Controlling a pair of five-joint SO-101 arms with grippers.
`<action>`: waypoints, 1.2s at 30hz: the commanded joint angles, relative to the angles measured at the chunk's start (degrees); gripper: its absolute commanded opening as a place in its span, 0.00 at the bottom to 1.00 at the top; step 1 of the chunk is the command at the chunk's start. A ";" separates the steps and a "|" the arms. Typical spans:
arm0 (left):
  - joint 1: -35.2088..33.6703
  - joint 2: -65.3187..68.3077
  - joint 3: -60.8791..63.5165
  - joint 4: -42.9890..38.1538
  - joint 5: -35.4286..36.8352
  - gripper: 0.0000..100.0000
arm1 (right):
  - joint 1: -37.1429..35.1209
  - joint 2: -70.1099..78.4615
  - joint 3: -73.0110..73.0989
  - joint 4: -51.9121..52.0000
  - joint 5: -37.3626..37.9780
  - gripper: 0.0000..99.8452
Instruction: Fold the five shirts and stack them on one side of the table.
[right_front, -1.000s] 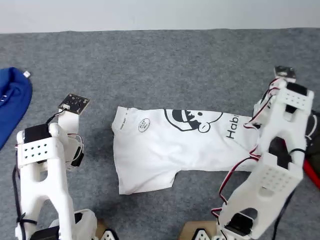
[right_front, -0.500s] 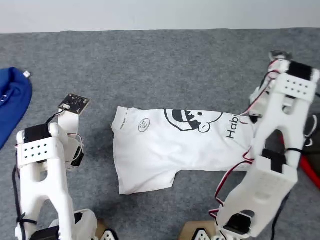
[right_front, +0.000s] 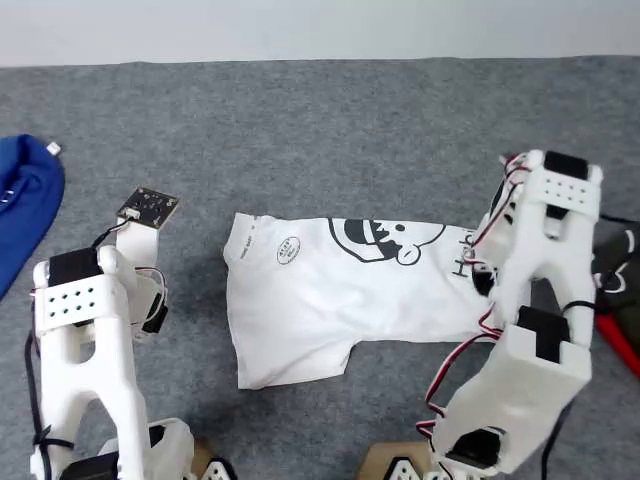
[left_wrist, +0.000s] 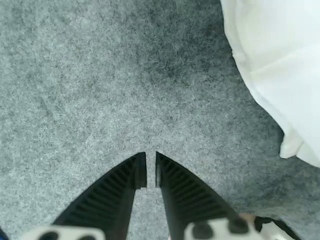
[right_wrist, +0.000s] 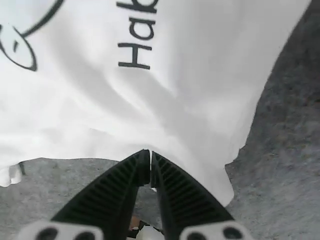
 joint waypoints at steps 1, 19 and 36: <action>0.00 -1.67 -0.13 0.79 0.09 0.04 | -0.04 -3.82 4.31 -6.46 0.35 0.01; 0.00 -1.41 -0.22 0.62 0.09 0.04 | -1.71 -10.33 23.21 -18.15 0.35 0.01; 0.00 -1.76 -0.31 0.79 0.09 0.04 | -0.57 -20.70 36.57 -24.84 0.53 0.01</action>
